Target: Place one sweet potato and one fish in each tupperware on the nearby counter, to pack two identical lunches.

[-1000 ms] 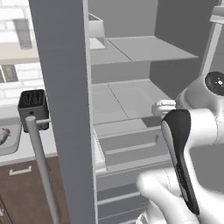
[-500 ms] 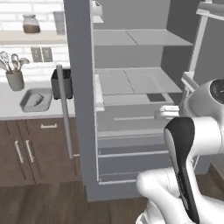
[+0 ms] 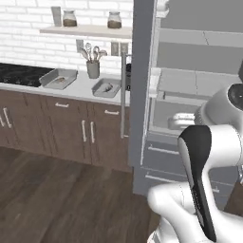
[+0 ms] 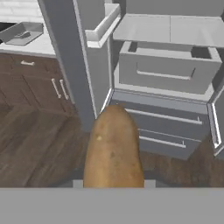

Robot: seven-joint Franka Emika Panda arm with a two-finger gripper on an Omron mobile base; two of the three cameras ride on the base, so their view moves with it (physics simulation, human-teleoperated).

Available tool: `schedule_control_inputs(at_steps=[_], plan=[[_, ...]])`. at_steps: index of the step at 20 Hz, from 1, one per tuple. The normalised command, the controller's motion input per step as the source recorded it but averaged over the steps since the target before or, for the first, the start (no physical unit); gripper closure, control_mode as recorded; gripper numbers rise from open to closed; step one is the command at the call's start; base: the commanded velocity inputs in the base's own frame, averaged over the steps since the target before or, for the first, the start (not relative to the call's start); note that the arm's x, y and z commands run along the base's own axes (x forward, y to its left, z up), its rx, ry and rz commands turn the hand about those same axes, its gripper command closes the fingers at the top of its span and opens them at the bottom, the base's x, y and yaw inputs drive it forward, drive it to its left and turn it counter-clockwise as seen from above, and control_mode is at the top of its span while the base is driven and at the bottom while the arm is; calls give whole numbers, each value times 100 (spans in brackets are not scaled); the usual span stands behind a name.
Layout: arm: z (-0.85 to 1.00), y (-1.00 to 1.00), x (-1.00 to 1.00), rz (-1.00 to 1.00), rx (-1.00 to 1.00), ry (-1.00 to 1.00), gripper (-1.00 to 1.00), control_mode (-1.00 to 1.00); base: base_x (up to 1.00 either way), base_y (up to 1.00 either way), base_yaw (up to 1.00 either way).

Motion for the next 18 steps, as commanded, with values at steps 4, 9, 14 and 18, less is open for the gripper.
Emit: schedule_control_inputs(at_steps=[4, 9, 14, 18], plan=[[0, 0, 0, 0, 0, 0, 100, 100, 25, 11, 76], [0, 0, 0, 0, 0, 0, 100, 100, 74, 36, 67], [0, 0, 0, 0, 0, 0, 100, 100, 100, 3, 44], [0, 0, 0, 0, 0, 0, 100, 100, 100, 0, 21]])
